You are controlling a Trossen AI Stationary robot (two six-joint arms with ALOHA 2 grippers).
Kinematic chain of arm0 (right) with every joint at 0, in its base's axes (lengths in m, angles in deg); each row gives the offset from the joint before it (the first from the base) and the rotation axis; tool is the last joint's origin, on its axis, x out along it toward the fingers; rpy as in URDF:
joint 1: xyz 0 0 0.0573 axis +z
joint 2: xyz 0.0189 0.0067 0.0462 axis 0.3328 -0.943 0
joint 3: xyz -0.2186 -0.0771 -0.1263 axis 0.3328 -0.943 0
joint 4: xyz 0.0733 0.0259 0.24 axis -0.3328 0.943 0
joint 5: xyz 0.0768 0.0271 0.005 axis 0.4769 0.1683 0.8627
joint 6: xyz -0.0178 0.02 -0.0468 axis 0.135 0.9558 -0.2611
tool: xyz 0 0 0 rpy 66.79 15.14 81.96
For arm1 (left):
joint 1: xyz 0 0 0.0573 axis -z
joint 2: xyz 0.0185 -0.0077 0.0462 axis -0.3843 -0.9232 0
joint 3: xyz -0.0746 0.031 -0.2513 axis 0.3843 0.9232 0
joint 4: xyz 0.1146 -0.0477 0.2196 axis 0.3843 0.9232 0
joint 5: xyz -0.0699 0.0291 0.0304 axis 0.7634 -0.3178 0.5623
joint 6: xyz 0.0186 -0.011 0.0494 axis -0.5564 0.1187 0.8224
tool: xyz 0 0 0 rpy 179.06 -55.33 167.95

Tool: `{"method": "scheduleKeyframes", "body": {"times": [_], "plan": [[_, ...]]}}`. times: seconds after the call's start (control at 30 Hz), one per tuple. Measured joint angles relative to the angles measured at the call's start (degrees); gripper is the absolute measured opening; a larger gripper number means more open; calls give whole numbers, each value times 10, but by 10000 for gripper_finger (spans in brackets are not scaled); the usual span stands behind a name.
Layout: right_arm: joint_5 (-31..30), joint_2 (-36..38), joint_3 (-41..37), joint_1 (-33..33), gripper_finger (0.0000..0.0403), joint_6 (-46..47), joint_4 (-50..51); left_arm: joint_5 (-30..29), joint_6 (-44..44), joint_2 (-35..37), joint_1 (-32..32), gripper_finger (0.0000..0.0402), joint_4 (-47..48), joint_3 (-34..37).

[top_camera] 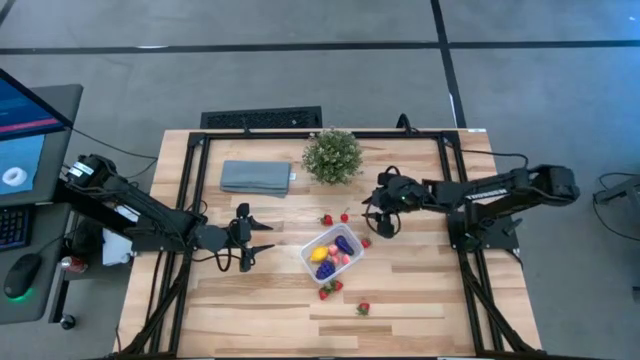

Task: Pick and placing Produce into tupperware
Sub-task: Put the cherry into the transparent

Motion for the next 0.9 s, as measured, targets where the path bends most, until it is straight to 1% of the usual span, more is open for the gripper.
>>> {"method": "scheduleKeyframes", "body": {"times": [0.13, 0.33, 0.53, 0.7, 0.9], "plan": [[38, -43, -1, -21, 203, -12, -44, 0, 0, 0, 0, 224, 1, 0], [97, -122, -1, -30, 203, -26, -119, 0, 0, 0, 0, 224, 3, 0], [105, -187, -1, -30, 201, -31, -182, 0, 0, 0, 0, 224, 3, 0], [129, -226, 0, -36, 202, -33, -233, 0, 0, 0, 0, 224, 3, 0], [131, -262, 17, -41, 202, -31, -242, 0, -1, 0, 0, 224, 2, 0]]}}
